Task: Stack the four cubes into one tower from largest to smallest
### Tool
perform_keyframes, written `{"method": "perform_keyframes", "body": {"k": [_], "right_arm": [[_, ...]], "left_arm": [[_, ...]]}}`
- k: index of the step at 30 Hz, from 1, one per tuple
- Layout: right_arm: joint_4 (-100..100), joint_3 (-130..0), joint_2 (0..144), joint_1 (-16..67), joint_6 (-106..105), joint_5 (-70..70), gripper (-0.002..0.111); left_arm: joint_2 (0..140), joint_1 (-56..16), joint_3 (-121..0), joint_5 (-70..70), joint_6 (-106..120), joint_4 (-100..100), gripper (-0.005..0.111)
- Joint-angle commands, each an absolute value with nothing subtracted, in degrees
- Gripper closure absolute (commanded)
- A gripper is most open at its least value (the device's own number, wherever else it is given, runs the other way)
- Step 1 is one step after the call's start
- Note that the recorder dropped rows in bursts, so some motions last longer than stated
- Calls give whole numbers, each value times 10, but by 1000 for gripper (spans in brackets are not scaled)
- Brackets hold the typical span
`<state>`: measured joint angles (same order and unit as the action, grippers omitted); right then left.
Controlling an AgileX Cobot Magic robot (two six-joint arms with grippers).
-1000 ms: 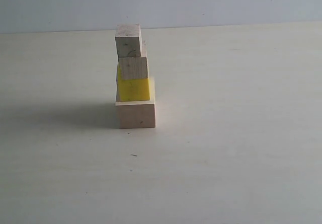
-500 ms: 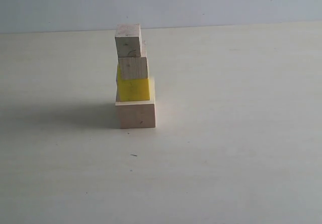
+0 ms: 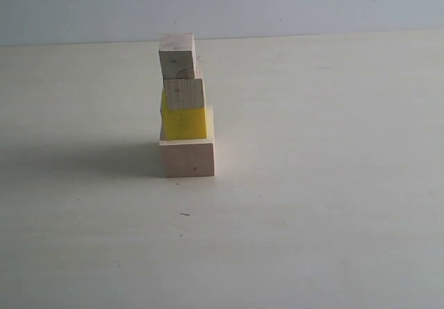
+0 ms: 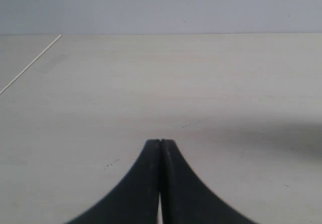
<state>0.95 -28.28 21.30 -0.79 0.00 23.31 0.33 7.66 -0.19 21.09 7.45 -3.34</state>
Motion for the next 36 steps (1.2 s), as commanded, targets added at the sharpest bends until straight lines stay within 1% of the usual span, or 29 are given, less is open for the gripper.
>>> {"method": "perform_keyframes", "body": {"k": [1, 6, 13, 15, 36], "right_arm": [[0, -172, 139, -10, 6, 174, 108], [0, -74, 63, -10, 6, 161, 108], [0, -1, 14, -10, 6, 144, 108], [0, 0, 9, -10, 6, 129, 108], [-5, 0, 0, -10, 0, 194, 108]], "left_arm": [[0, 73, 0, 209, 70, -34, 107], [0, 73, 0, 209, 70, -34, 107], [0, 73, 0, 209, 70, -34, 107], [0, 73, 0, 209, 70, -34, 107], [0, 73, 0, 209, 70, -34, 107]]}}
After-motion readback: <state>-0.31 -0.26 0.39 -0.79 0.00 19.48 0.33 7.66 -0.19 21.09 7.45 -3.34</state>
